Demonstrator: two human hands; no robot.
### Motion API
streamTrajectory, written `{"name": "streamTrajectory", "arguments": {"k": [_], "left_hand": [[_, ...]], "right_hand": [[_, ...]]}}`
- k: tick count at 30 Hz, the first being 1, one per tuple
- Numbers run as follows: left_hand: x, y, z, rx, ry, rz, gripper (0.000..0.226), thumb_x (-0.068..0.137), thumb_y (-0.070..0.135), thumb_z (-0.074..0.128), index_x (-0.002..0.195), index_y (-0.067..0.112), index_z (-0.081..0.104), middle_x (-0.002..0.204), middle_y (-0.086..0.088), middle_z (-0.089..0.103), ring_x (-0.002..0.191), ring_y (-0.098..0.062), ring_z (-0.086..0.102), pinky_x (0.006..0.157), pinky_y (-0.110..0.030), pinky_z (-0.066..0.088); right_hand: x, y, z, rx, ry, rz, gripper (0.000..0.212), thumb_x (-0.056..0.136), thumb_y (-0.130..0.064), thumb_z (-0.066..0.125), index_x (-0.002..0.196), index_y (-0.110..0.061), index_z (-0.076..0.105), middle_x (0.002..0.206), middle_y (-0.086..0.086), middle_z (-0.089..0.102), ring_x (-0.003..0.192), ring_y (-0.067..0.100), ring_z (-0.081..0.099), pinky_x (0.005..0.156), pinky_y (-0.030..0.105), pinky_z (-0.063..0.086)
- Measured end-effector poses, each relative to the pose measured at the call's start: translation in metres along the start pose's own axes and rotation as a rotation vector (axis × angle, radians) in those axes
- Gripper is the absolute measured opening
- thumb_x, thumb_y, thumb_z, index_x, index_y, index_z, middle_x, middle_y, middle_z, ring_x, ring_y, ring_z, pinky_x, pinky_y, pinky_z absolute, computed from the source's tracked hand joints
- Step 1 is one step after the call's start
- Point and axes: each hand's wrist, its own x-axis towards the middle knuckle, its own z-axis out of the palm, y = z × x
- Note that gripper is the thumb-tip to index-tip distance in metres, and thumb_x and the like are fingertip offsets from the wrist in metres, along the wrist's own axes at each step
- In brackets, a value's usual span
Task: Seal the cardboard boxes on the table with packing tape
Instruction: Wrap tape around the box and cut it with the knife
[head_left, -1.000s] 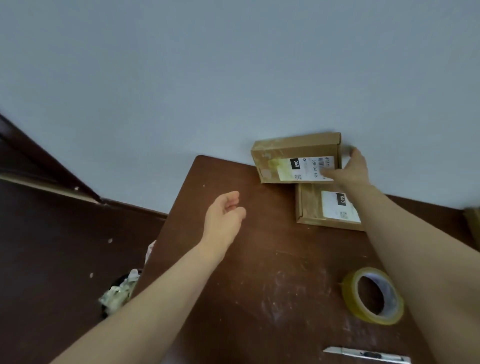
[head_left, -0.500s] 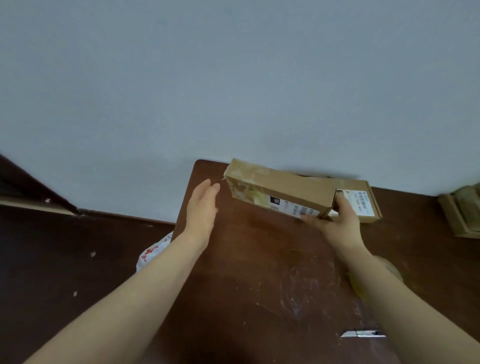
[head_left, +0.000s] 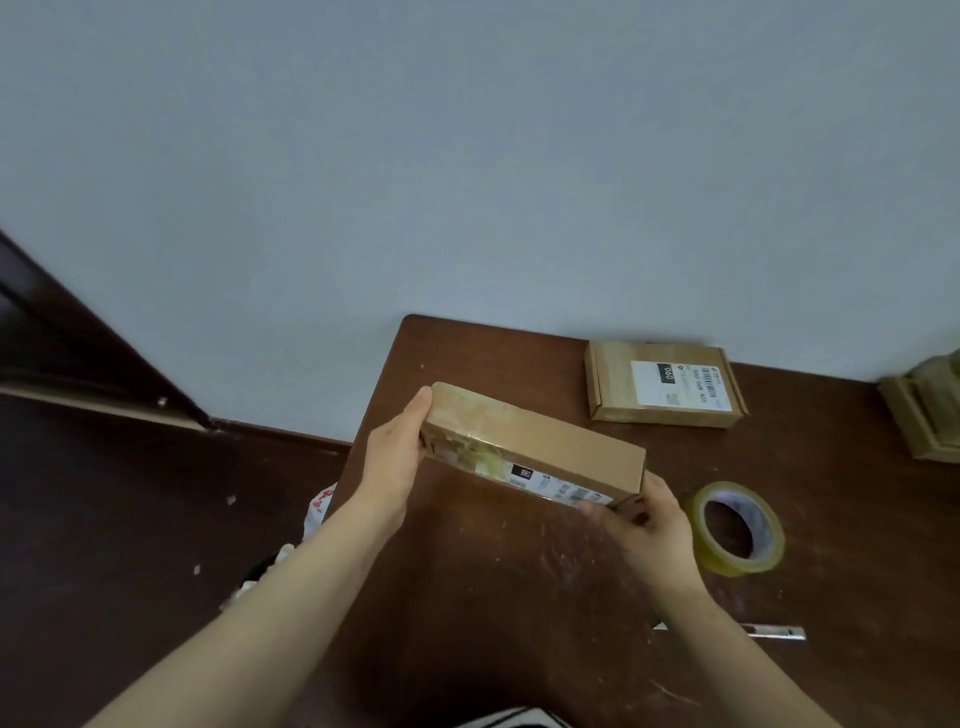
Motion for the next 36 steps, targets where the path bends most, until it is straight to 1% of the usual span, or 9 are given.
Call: {"name": "streamTrajectory", "arguments": {"k": [3, 6, 11, 15, 18, 24, 28, 32, 36], "left_hand": [[-0.013, -0.009, 0.003, -0.009, -0.005, 0.025, 0.033, 0.094, 0.046, 0.05, 0.078, 0.035, 0.076, 0.088, 0.012, 0.074, 0.096, -0.006, 0.065, 0.093, -0.026, 0.044], [-0.022, -0.014, 0.005, -0.027, 0.009, 0.043, 0.024, 0.097, 0.037, 0.047, 0.1, 0.028, 0.07, 0.098, 0.007, 0.073, 0.097, -0.005, 0.065, 0.078, -0.019, 0.045], [-0.032, -0.022, 0.007, -0.082, -0.004, -0.004, 0.028, 0.097, 0.03, 0.043, 0.093, 0.018, 0.069, 0.085, 0.003, 0.074, 0.082, -0.006, 0.069, 0.072, -0.023, 0.046], [-0.033, -0.022, 0.004, -0.096, 0.002, -0.028, 0.035, 0.09, 0.042, 0.057, 0.097, 0.011, 0.071, 0.09, -0.004, 0.073, 0.085, -0.017, 0.068, 0.076, -0.029, 0.053], [-0.034, -0.027, 0.003, -0.067, -0.031, -0.041, 0.019, 0.085, 0.017, 0.067, 0.102, 0.007, 0.068, 0.097, -0.011, 0.071, 0.082, -0.018, 0.068, 0.066, -0.028, 0.055], [-0.035, -0.035, -0.007, -0.05, -0.148, -0.147, 0.07, 0.08, -0.016, 0.048, 0.145, 0.006, 0.033, 0.132, -0.009, 0.056, 0.109, -0.019, 0.058, 0.08, -0.028, 0.049], [-0.032, -0.037, -0.015, -0.071, -0.157, -0.097, 0.068, 0.08, -0.018, 0.053, 0.143, 0.007, 0.04, 0.13, -0.008, 0.059, 0.117, -0.019, 0.058, 0.094, -0.034, 0.048], [-0.033, -0.037, -0.015, -0.097, -0.118, -0.056, 0.062, 0.079, -0.02, 0.055, 0.132, 0.011, 0.053, 0.113, 0.004, 0.067, 0.105, -0.006, 0.062, 0.082, -0.026, 0.052], [-0.031, -0.039, -0.017, -0.171, -0.127, -0.046, 0.045, 0.085, -0.014, 0.047, 0.123, 0.006, 0.06, 0.113, -0.009, 0.068, 0.102, -0.017, 0.065, 0.083, -0.029, 0.052]], "right_hand": [[-0.003, 0.01, -0.004, 0.073, -0.032, 0.125, 0.055, 0.07, -0.011, 0.084, 0.12, -0.017, 0.064, 0.126, -0.003, 0.045, 0.092, 0.002, 0.059, 0.071, 0.004, 0.046], [-0.011, 0.018, -0.008, 0.238, -0.066, 0.204, 0.061, 0.073, -0.002, 0.08, 0.128, -0.017, 0.06, 0.125, 0.005, 0.055, 0.101, 0.01, 0.061, 0.082, 0.016, 0.05], [-0.017, 0.023, -0.02, 0.588, -0.155, 0.395, 0.057, 0.085, 0.016, 0.052, 0.126, -0.022, 0.059, 0.117, 0.002, 0.066, 0.103, 0.014, 0.064, 0.075, 0.02, 0.054], [-0.011, 0.022, -0.027, 0.899, -0.13, 0.578, 0.032, 0.094, -0.01, 0.041, 0.111, -0.012, 0.069, 0.116, 0.008, 0.067, 0.103, 0.022, 0.064, 0.069, 0.033, 0.055], [-0.008, 0.023, -0.026, 0.845, -0.088, 0.537, 0.029, 0.081, -0.022, 0.067, 0.11, -0.02, 0.07, 0.113, 0.004, 0.066, 0.09, 0.013, 0.066, 0.061, 0.029, 0.054], [-0.004, 0.027, -0.029, 0.843, -0.186, 0.532, 0.076, 0.069, -0.007, 0.066, 0.141, -0.015, 0.042, 0.116, 0.002, 0.066, 0.094, 0.018, 0.066, 0.068, 0.032, 0.052], [-0.01, 0.026, -0.03, 0.787, -0.231, 0.472, 0.068, 0.075, 0.014, 0.055, 0.138, -0.011, 0.047, 0.123, 0.006, 0.064, 0.112, 0.023, 0.06, 0.076, 0.033, 0.051], [-0.016, 0.025, -0.026, 0.785, -0.278, 0.402, 0.071, 0.078, 0.011, 0.059, 0.141, -0.019, 0.045, 0.135, 0.005, 0.056, 0.125, 0.025, 0.052, 0.093, 0.045, 0.05], [-0.023, 0.022, -0.022, 0.74, -0.26, 0.351, 0.074, 0.076, 0.008, 0.063, 0.14, -0.024, 0.045, 0.135, 0.001, 0.057, 0.127, 0.023, 0.05, 0.106, 0.05, 0.041]]}}
